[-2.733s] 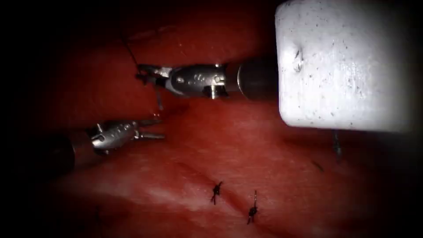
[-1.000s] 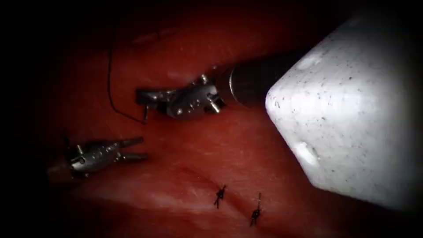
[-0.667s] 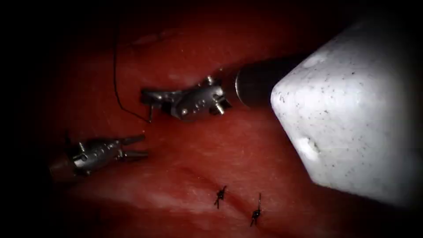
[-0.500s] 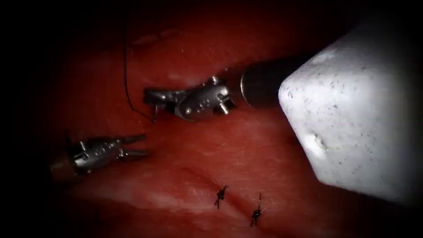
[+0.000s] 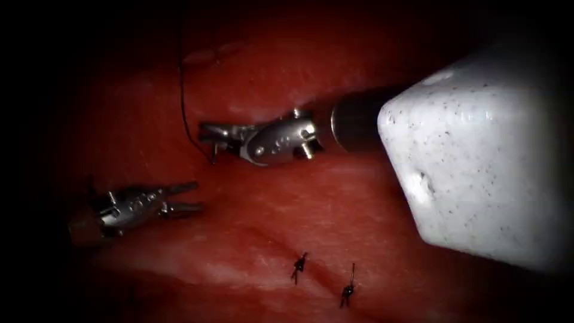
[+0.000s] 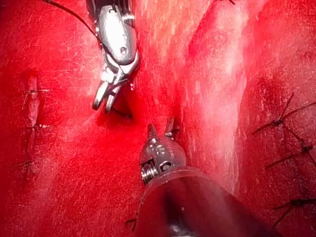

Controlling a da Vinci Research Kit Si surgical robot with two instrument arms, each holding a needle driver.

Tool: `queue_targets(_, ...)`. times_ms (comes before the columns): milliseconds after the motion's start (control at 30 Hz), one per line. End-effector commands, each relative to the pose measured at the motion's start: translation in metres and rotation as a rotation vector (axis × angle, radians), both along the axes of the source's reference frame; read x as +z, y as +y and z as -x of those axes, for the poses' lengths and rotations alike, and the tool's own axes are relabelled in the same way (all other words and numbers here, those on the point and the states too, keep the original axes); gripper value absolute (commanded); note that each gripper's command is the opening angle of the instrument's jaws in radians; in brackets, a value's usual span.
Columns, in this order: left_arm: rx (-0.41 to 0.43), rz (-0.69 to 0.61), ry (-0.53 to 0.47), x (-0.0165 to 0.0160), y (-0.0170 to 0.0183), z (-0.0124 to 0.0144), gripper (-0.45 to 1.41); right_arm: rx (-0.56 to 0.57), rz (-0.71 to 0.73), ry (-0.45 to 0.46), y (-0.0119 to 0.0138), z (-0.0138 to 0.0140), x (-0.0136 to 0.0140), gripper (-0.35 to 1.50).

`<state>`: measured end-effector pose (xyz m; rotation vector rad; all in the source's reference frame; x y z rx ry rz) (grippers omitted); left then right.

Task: Wound Closure

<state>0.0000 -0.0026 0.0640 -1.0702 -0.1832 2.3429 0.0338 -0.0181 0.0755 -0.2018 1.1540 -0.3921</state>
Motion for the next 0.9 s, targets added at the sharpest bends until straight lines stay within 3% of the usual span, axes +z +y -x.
queue_targets(33,0.001,0.0,0.0,0.0009,-0.0001,0.0005,0.12,-0.017,-0.001,-0.001,-0.0013,-0.0003,0.0007,-0.35)
queue_targets(500,0.003,0.003,0.001,0.001,-0.0004,0.0,0.12,-0.219,0.121,0.066,-0.005,-0.0002,-0.0017,-0.35)
queue_targets(767,0.002,0.003,0.002,0.001,-0.0003,0.0002,0.12,-0.242,0.127,0.023,-0.0049,-0.0006,-0.0001,-0.35)
queue_targets(900,0.001,0.002,0.001,0.001,-0.0002,0.0003,0.12,-0.193,0.139,0.021,-0.004,-0.0006,-0.0005,-0.35)
